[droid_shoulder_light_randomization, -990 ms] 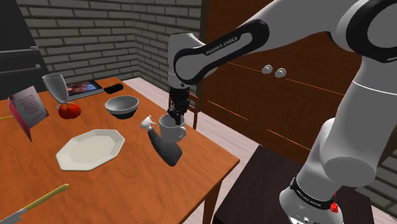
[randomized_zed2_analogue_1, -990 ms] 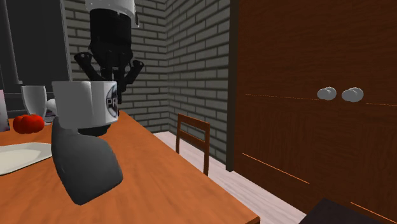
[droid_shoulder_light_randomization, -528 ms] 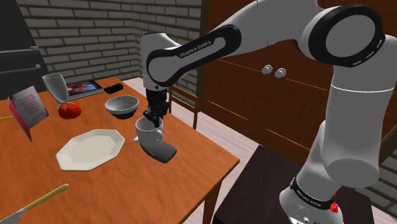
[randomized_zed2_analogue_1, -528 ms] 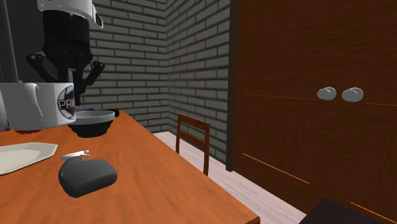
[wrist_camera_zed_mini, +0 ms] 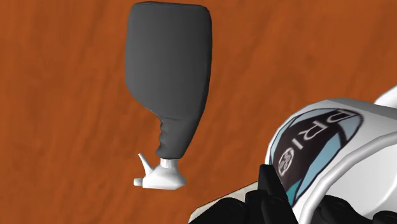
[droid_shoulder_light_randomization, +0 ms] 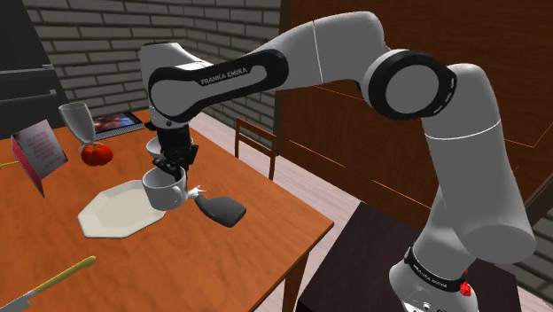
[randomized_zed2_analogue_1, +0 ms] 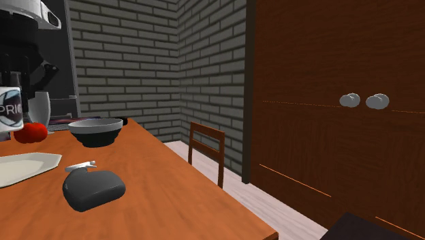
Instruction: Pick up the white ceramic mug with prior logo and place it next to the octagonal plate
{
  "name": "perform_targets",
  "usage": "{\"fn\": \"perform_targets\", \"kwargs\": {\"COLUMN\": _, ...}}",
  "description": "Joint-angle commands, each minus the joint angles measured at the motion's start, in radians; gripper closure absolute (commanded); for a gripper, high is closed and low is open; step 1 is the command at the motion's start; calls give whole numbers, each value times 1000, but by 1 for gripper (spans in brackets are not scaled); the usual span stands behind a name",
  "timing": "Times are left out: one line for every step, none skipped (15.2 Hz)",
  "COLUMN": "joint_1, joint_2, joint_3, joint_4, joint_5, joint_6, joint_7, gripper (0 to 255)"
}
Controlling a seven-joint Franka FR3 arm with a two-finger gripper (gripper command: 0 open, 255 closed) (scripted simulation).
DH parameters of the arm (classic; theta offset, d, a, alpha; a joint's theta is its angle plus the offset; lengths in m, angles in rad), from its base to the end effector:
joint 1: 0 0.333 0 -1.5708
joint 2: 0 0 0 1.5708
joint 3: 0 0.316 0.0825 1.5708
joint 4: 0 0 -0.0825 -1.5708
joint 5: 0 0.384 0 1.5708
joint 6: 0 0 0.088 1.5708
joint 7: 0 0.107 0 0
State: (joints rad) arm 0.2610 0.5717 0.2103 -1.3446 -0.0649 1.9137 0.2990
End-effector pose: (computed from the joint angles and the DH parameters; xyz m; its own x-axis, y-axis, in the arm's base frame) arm 0.6541 0.2932 0.4009 0.9871 0.1602 -0.0064 0.1597 -0.9858 -0.0523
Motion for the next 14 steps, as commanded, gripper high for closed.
{"fn": "perform_targets", "kwargs": {"joint_1": 33, "joint_2": 92, "joint_3": -2, "joint_4": 147, "joint_5": -15, "joint_6": -54, "joint_7": 22, "gripper": 255}}
{"fn": "perform_targets", "kwargs": {"joint_1": 52, "joint_2": 147, "joint_3": -3, "joint_4": 239, "joint_5": -22, "joint_6": -91, "joint_7": 31, "gripper": 255}}
{"fn": "perform_targets", "kwargs": {"joint_1": 77, "joint_2": 225, "joint_3": -6, "joint_4": 373, "joint_5": -31, "joint_6": -146, "joint_7": 41, "gripper": 255}}
{"fn": "perform_targets", "kwargs": {"joint_1": 77, "joint_2": 224, "joint_3": -8, "joint_4": 358, "joint_5": -30, "joint_6": -132, "joint_7": 40, "gripper": 255}}
{"fn": "perform_targets", "kwargs": {"joint_1": 76, "joint_2": 225, "joint_3": -8, "joint_4": 345, "joint_5": -30, "joint_6": -118, "joint_7": 41, "gripper": 255}}
{"fn": "perform_targets", "kwargs": {"joint_1": 75, "joint_2": 225, "joint_3": -8, "joint_4": 331, "joint_5": -30, "joint_6": -105, "joint_7": 41, "gripper": 255}}
{"fn": "perform_targets", "kwargs": {"joint_1": 74, "joint_2": 226, "joint_3": -8, "joint_4": 320, "joint_5": -31, "joint_6": -93, "joint_7": 41, "gripper": 255}}
{"fn": "perform_targets", "kwargs": {"joint_1": 73, "joint_2": 227, "joint_3": -9, "joint_4": 309, "joint_5": -31, "joint_6": -80, "joint_7": 41, "gripper": 255}}
{"fn": "perform_targets", "kwargs": {"joint_1": 72, "joint_2": 229, "joint_3": -9, "joint_4": 298, "joint_5": -31, "joint_6": -68, "joint_7": 41, "gripper": 255}}
{"fn": "perform_targets", "kwargs": {"joint_1": 72, "joint_2": 231, "joint_3": -9, "joint_4": 287, "joint_5": -32, "joint_6": -55, "joint_7": 41, "gripper": 255}}
{"fn": "perform_targets", "kwargs": {"joint_1": 71, "joint_2": 233, "joint_3": -9, "joint_4": 278, "joint_5": -32, "joint_6": -44, "joint_7": 41, "gripper": 255}}
{"fn": "perform_targets", "kwargs": {"joint_1": 71, "joint_2": 235, "joint_3": -10, "joint_4": 268, "joint_5": -33, "joint_6": -32, "joint_7": 41, "gripper": 255}}
{"fn": "perform_targets", "kwargs": {"joint_1": 70, "joint_2": 238, "joint_3": -10, "joint_4": 260, "joint_5": -33, "joint_6": -20, "joint_7": 41, "gripper": 255}}
{"fn": "perform_targets", "kwargs": {"joint_1": 70, "joint_2": 241, "joint_3": -11, "joint_4": 251, "joint_5": -33, "joint_6": -9, "joint_7": 41, "gripper": 255}}
